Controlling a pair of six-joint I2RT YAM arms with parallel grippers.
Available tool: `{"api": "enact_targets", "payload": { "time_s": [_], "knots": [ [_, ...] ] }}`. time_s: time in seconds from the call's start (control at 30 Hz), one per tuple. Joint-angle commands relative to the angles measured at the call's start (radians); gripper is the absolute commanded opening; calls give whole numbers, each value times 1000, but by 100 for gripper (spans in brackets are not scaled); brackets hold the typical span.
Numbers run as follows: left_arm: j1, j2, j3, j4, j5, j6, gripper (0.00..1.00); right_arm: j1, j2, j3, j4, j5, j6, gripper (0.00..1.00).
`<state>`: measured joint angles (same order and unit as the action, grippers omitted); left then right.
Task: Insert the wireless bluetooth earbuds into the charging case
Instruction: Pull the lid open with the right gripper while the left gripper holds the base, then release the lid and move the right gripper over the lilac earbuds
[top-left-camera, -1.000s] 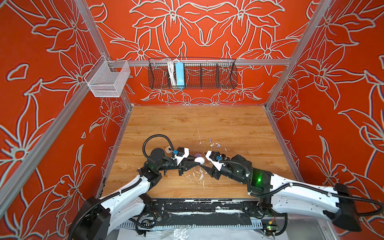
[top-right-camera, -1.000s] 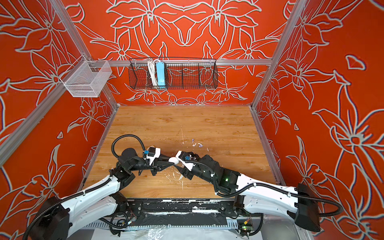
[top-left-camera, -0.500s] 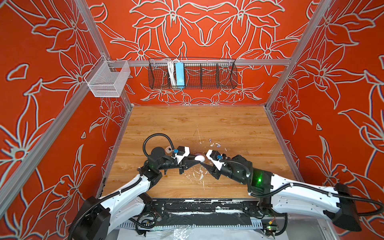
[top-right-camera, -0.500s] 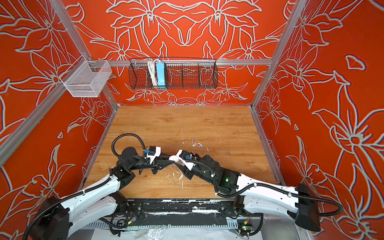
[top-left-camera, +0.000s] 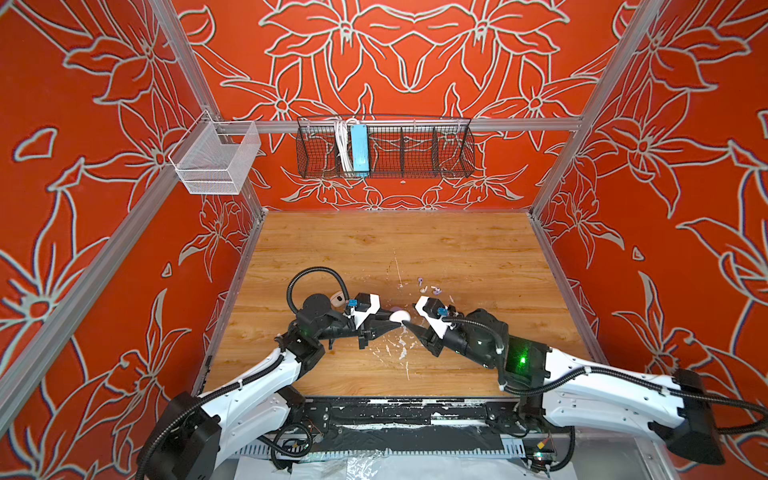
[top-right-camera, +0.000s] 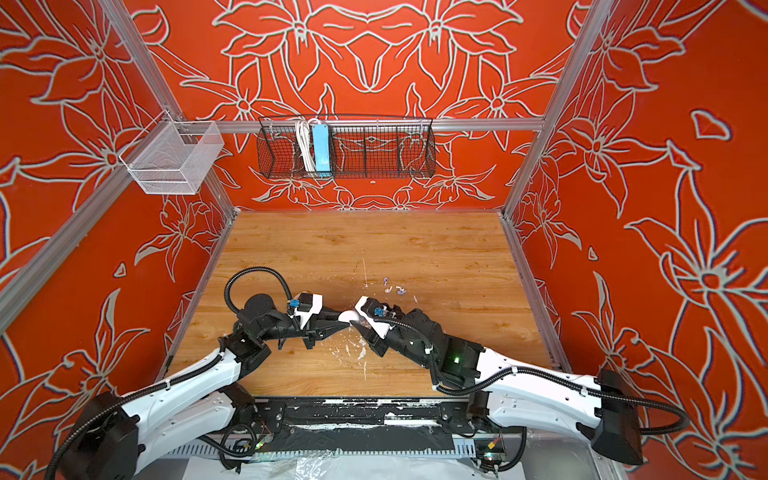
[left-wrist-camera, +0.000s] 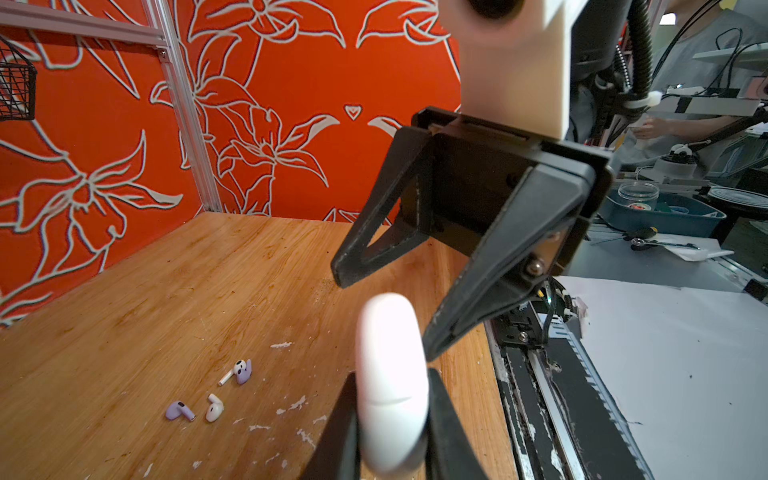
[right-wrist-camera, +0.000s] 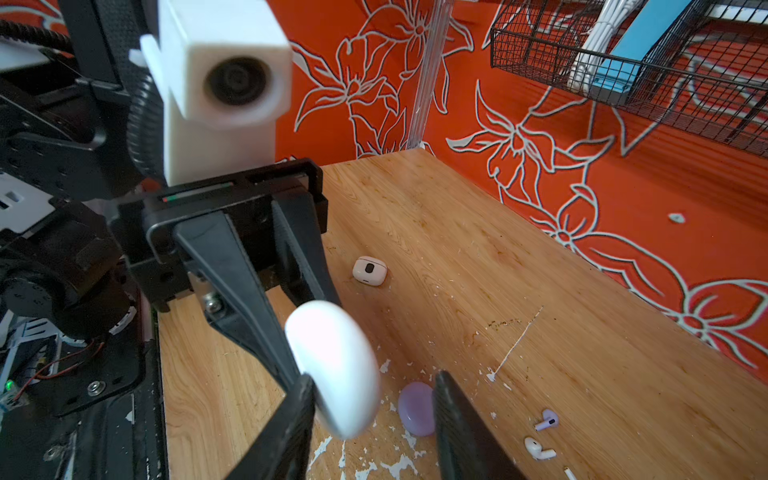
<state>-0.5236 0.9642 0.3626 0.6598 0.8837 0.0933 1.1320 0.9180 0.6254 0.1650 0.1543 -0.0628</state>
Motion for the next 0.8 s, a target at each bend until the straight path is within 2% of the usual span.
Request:
{"api": "enact_targets", "payload": {
  "time_s": [0.0,0.6,0.77],
  "knots": [
    [-16,4,18,11,72,25,0,-6,6,43,10,78,32,48],
    [-32,-1,24,-22,64,52,0,-7,-4,53,8,144,66,47],
    [-31,14,18,-1,10,28,0,-7,-22,74,-26,154,96,56]
  ]
}}
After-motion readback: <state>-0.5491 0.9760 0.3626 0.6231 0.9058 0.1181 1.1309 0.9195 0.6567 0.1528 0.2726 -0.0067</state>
